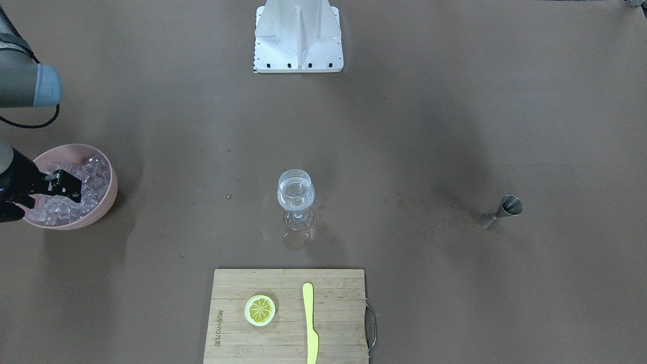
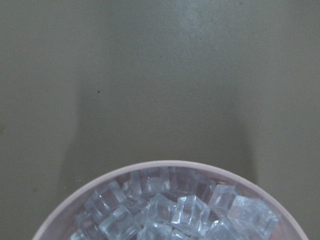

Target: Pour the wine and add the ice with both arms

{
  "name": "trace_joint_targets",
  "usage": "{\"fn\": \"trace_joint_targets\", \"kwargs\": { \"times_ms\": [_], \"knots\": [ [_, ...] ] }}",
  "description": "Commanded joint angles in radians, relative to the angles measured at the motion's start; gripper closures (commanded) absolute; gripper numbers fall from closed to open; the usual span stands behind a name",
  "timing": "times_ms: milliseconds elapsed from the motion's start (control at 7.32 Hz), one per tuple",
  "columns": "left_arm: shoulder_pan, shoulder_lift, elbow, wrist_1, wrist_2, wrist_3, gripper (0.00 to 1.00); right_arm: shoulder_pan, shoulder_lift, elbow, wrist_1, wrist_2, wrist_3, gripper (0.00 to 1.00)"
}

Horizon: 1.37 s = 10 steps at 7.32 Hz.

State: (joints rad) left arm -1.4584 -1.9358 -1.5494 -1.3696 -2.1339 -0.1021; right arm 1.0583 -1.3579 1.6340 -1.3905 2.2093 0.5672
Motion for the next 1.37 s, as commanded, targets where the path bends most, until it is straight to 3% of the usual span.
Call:
{"fn": "trace_joint_targets", "kwargs": {
  "times_ms": [0,273,820,1230],
  "knots": [
    [0.0,0.0,-0.001,0.001,-0.003,-0.001,0.02,-0.021,-0.042,0.039,-0.004,0.001,0.008,0.0],
    [-0.002,-0.002,-0.001,0.001,-0.003,-0.001,0.02,-0.055,-0.076,0.09,-0.004,-0.002,0.055,0.0],
    [-0.003,-0.002,-0.001,0.003,-0.003,-0.001,0.02,-0.064,-0.078,0.087,-0.01,-0.017,0.059,0.07],
    [-0.003,-0.002,-0.001,0.003,-0.003,-0.001,0.02,-0.064,-0.087,0.084,-0.01,-0.03,0.049,0.39]
  ]
}}
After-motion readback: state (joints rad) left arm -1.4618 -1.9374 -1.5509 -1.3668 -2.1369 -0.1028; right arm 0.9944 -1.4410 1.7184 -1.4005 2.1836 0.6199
